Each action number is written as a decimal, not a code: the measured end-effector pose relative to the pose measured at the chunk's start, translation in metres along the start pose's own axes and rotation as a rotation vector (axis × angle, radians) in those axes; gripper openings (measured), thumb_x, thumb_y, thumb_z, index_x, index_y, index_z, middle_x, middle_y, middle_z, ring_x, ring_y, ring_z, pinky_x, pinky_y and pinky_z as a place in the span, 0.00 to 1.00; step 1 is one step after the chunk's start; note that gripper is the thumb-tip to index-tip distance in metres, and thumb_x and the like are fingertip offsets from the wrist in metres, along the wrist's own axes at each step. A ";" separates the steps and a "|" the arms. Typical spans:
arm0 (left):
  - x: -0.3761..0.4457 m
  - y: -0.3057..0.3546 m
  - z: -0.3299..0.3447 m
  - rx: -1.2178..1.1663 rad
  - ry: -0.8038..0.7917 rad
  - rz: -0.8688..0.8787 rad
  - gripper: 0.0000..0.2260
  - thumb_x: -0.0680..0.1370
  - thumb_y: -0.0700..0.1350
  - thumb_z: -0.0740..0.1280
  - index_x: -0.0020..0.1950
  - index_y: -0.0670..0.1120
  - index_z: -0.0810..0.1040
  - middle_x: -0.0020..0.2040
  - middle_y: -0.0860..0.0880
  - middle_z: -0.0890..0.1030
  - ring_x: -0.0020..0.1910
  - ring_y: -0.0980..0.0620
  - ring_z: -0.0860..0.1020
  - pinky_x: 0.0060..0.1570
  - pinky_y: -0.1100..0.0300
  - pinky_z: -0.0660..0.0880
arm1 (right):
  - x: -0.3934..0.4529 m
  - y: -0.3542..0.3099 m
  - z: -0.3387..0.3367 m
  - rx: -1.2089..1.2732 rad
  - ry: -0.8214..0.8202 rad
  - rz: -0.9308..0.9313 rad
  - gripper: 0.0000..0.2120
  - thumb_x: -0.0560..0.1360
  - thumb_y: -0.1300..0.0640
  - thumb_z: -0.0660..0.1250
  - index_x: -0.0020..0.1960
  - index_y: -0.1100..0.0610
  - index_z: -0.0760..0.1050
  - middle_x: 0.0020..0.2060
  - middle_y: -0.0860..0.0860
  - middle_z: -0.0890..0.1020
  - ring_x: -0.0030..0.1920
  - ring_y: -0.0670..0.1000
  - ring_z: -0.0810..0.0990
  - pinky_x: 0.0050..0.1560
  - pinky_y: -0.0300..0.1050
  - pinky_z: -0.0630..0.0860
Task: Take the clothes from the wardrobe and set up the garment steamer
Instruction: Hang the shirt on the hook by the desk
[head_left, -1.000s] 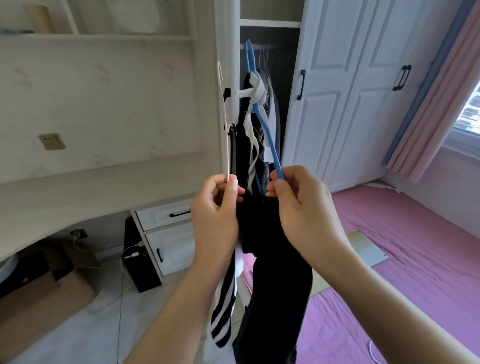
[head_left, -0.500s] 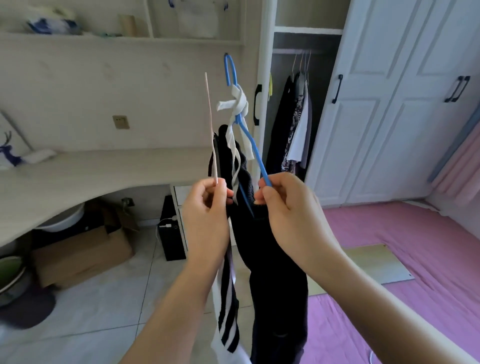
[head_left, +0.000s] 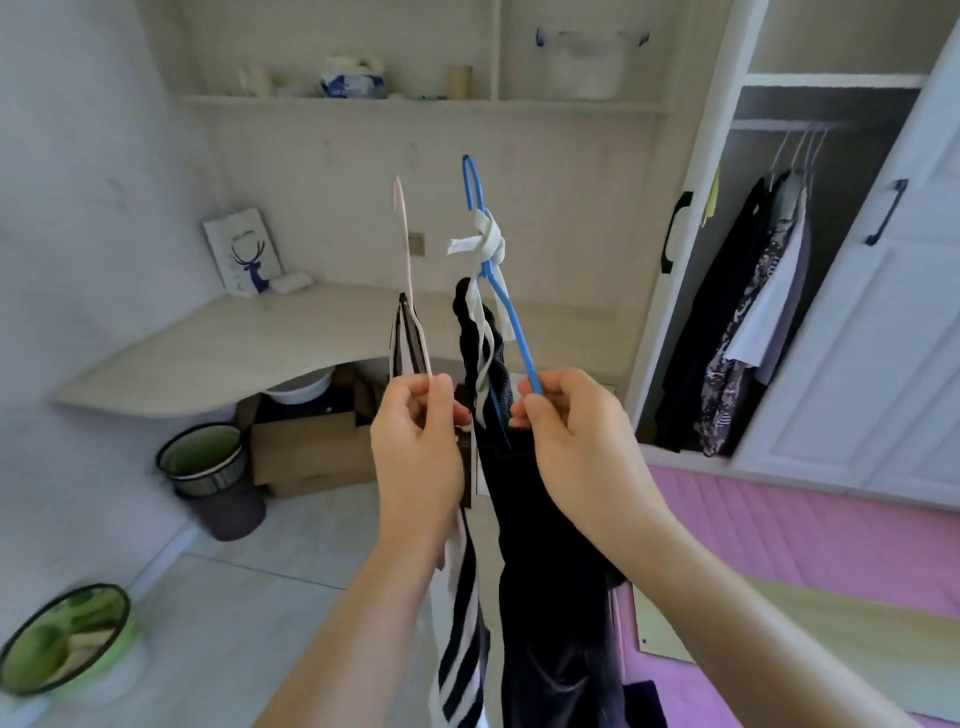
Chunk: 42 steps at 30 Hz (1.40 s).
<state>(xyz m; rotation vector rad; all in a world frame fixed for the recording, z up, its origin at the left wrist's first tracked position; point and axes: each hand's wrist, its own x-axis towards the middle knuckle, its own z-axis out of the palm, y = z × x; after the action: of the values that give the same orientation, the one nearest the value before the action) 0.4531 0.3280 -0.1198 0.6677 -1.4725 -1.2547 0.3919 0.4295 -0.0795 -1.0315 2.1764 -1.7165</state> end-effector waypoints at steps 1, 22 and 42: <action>0.003 -0.001 -0.004 0.004 0.006 -0.003 0.08 0.81 0.46 0.62 0.46 0.44 0.76 0.36 0.47 0.80 0.33 0.61 0.75 0.35 0.71 0.71 | 0.002 -0.001 0.005 0.004 -0.019 -0.012 0.06 0.81 0.60 0.58 0.52 0.51 0.72 0.41 0.44 0.79 0.43 0.44 0.80 0.37 0.25 0.73; 0.128 -0.047 -0.092 -0.280 -0.066 -0.281 0.13 0.73 0.43 0.74 0.54 0.47 0.73 0.55 0.49 0.84 0.60 0.42 0.79 0.66 0.39 0.70 | 0.091 0.007 0.143 -0.038 -0.326 -0.087 0.08 0.80 0.59 0.59 0.52 0.51 0.76 0.42 0.44 0.82 0.44 0.38 0.80 0.42 0.24 0.71; 0.291 -0.124 -0.172 -0.198 0.023 -0.122 0.12 0.79 0.42 0.66 0.54 0.35 0.68 0.51 0.49 0.85 0.54 0.48 0.83 0.60 0.42 0.75 | 0.202 0.014 0.309 -0.062 -0.519 -0.054 0.08 0.80 0.59 0.60 0.51 0.53 0.78 0.42 0.48 0.81 0.40 0.46 0.79 0.36 0.36 0.73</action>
<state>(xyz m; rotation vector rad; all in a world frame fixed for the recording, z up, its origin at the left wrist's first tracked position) 0.4999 -0.0281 -0.1499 0.6449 -1.2840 -1.4601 0.4024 0.0644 -0.1359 -1.3773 1.8845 -1.2216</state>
